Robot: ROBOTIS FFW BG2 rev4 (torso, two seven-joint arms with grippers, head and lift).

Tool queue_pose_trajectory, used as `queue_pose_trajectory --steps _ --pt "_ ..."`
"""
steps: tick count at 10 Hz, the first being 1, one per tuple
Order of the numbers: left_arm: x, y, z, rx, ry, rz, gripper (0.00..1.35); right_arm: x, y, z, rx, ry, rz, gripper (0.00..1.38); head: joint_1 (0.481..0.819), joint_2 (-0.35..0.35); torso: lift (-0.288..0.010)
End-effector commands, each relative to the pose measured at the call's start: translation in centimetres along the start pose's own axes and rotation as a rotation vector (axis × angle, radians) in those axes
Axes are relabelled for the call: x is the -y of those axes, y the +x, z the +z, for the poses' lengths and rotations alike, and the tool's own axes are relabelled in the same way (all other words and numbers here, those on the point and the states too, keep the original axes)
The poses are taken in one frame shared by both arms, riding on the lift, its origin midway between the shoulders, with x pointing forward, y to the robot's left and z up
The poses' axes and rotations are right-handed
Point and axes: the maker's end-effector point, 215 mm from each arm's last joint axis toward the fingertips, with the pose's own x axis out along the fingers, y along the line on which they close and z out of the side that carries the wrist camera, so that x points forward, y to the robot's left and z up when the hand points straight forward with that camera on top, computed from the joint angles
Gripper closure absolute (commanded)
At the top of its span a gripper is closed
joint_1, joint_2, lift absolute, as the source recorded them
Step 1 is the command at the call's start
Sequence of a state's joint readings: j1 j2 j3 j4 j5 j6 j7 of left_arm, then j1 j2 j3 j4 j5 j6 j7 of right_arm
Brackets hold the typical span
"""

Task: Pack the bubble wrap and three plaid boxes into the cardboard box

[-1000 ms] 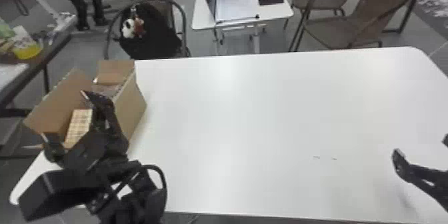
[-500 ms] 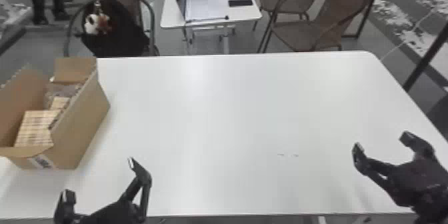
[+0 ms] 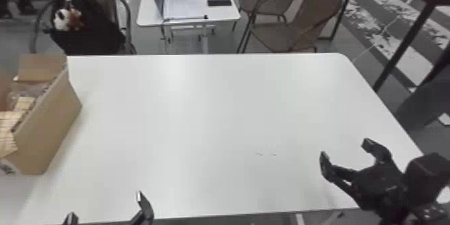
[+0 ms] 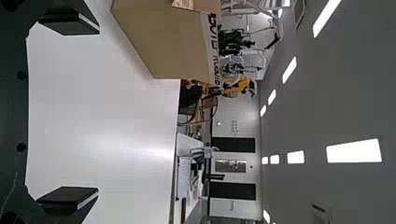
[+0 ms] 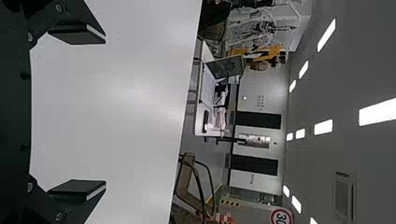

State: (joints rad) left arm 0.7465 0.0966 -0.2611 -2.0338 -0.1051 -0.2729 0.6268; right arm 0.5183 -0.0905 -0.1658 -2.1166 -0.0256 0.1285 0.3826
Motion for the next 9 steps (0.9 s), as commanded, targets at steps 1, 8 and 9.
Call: queue_pose_trajectory --steps 1,8,9 --pt "0.01 0.36 0.02 0.0 -0.004 -0.009 0.09 -0.36 0.38 0.3 0.005 -0.003 0.011 0.19 0.695 -0.033 -0.174" --pt "-0.25 0.35 0.3 0.018 -0.021 0.01 0.09 -0.39 0.63 0.59 0.012 -0.006 0.01 0.19 0.695 -0.019 -0.174" --pt "-0.21 0.33 0.23 0.017 -0.021 0.009 0.09 -0.39 0.63 0.58 0.011 -0.007 0.01 0.19 0.695 -0.019 -0.174"
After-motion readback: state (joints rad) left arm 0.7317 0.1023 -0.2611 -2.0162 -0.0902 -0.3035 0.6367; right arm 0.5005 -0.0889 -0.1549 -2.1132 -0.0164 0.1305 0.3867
